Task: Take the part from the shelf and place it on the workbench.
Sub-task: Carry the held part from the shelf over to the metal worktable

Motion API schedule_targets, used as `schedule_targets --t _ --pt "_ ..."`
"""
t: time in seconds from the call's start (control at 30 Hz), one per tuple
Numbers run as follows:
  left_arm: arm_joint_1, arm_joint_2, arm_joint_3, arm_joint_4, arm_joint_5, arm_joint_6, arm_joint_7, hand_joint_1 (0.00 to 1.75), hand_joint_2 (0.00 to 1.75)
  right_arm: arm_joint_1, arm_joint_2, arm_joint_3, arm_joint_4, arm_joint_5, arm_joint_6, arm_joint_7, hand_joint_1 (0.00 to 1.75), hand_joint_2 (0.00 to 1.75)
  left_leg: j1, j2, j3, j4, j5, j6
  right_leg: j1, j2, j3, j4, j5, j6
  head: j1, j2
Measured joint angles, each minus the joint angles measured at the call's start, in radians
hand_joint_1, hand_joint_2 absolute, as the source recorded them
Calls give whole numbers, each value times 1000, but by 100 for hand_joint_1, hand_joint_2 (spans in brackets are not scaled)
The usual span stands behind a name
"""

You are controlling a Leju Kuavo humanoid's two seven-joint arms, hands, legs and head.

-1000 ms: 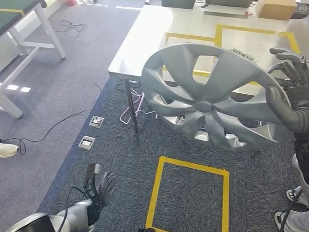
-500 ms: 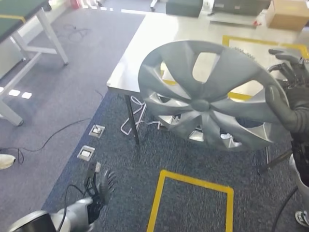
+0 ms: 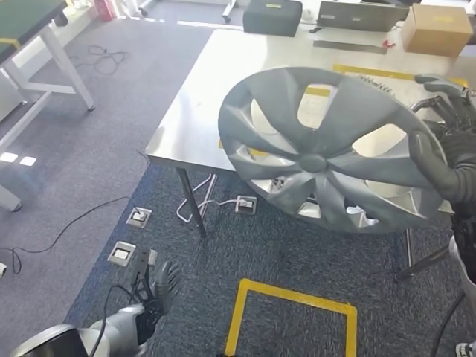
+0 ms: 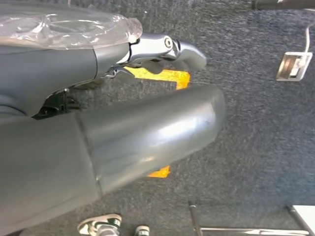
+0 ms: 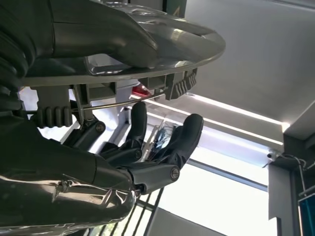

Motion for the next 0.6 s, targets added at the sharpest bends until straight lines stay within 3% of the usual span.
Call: schedule_targets --t 0.1,0.17,0.23,0.27,0.3,0.33,0.43,0.5,0.6 --pt "-3 0 0 0 0 1 0 0 0 0 1 -1 1 1 0 0 175 175 2 1 16 -3 -8 16 -2 -1 -11 38 -8 14 0 0" --pt "-5 0 0 0 0 1 -1 0 0 1 1 -1 2 2 0 0 175 175 4 1 34 -7 -19 26 -6 -5 -67 144 -34 23 2 0" --pt "-4 0 0 0 0 2 -1 0 0 3 1 -1 2 1 0 -1 175 175 4 1 48 -7 -32 31 -11 -7 -148 285 -91 31 3 0" --pt "-4 0 0 0 0 2 -1 0 0 4 1 -1 2 1 0 -1 175 175 5 1 55 -7 -39 30 -14 -8 -182 332 -116 35 3 0" --pt "-3 0 0 0 0 2 -1 0 0 6 1 -1 2 1 1 -1 175 175 5 0 64 -7 -46 29 -17 -8 -203 349 -123 38 3 0" --pt "-3 -1 0 0 0 1 -1 0 0 8 1 -1 2 1 1 0 175 175 7 -1 75 -7 -53 26 -20 -9 -208 330 -105 41 3 0" --pt "-3 -3 0 0 0 2 -1 0 0 9 1 -1 2 1 2 -1 175 175 11 -4 109 -7 -76 15 -27 -11 -139 115 43 46 3 0" --pt "-5 -3 0 0 0 2 -1 0 0 7 1 -1 2 0 2 -1 175 175 11 -5 115 -8 -85 5 -24 -13 -107 24 72 38 5 0" --pt "-5 -2 0 0 -1 2 -2 0 0 8 1 -1 1 0 2 -1 175 175 9 -3 113 0 -90 -13 -21 -14 -96 9 74 12 0 0"
